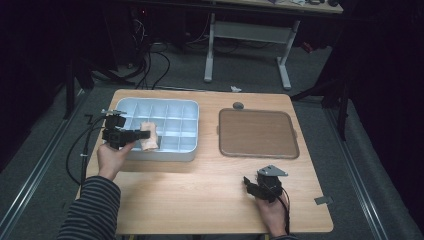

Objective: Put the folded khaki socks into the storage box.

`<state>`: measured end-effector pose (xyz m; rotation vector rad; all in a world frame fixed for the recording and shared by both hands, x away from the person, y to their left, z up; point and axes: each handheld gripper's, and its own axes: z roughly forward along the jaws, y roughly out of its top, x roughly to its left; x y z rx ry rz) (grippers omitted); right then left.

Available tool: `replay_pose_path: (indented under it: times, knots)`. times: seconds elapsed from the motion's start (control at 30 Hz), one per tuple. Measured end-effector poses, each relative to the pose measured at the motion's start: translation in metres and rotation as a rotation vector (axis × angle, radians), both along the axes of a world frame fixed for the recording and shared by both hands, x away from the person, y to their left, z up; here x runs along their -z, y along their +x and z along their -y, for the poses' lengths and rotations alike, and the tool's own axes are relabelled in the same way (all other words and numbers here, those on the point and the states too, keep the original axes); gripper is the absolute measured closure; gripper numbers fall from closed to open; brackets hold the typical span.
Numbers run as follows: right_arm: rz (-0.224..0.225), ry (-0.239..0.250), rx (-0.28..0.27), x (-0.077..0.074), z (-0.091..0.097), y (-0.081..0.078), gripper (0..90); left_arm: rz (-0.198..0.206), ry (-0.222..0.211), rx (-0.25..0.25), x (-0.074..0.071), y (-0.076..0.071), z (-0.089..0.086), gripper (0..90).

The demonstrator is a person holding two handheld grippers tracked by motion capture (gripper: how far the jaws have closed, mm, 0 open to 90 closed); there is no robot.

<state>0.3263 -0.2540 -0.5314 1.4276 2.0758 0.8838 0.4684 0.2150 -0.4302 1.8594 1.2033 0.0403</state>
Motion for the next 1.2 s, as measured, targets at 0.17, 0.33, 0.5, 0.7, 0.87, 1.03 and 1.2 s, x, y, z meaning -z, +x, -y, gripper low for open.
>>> replay_pose_path:
  times: [0.17,0.33,0.5,0.7,0.87,1.03,1.2]
  knots:
    - [0.000,0.000,0.001,0.000,0.000,0.000,39.9,0.003,0.007,0.038,0.000,0.007,0.006,72.8]
    - [-0.001,0.001,0.005,0.000,0.000,0.000,39.9,-0.017,0.039,0.051,0.010,0.012,0.009,72.8]
    - [0.001,-0.002,0.003,0.000,-0.001,0.000,39.9,-0.030,0.038,0.052,0.016,0.016,0.010,72.8]
    - [0.000,-0.001,0.002,0.000,-0.001,-0.001,40.0,-0.046,0.083,0.055,0.025,0.020,0.015,72.8]
    - [0.001,-0.002,0.001,0.000,-0.001,-0.001,40.1,-0.041,0.181,0.054,0.032,0.018,0.023,72.6]
    - [0.003,-0.001,-0.002,0.000,-0.001,-0.001,41.4,-0.048,0.184,0.053,0.036,0.019,0.023,72.6]
    - [0.004,-0.003,-0.005,0.000,-0.001,-0.001,41.4,-0.057,0.203,0.057,0.040,0.020,0.024,72.6]
